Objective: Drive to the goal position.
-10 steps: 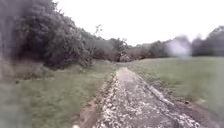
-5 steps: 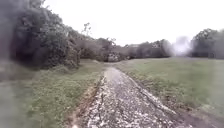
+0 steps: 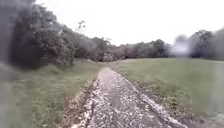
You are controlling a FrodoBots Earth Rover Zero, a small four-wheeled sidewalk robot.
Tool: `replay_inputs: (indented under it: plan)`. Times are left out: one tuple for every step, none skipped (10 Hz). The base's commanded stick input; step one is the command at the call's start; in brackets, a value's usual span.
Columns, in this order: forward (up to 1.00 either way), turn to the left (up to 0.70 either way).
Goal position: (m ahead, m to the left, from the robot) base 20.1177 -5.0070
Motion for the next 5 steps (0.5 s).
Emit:
replay_inputs:
  plan:
    - [0.70, 0.00]
    - [0.70, 0.00]
    - [0.70, 0.00]
    - [0.70, 0.00]
    - [0.70, 0.00]
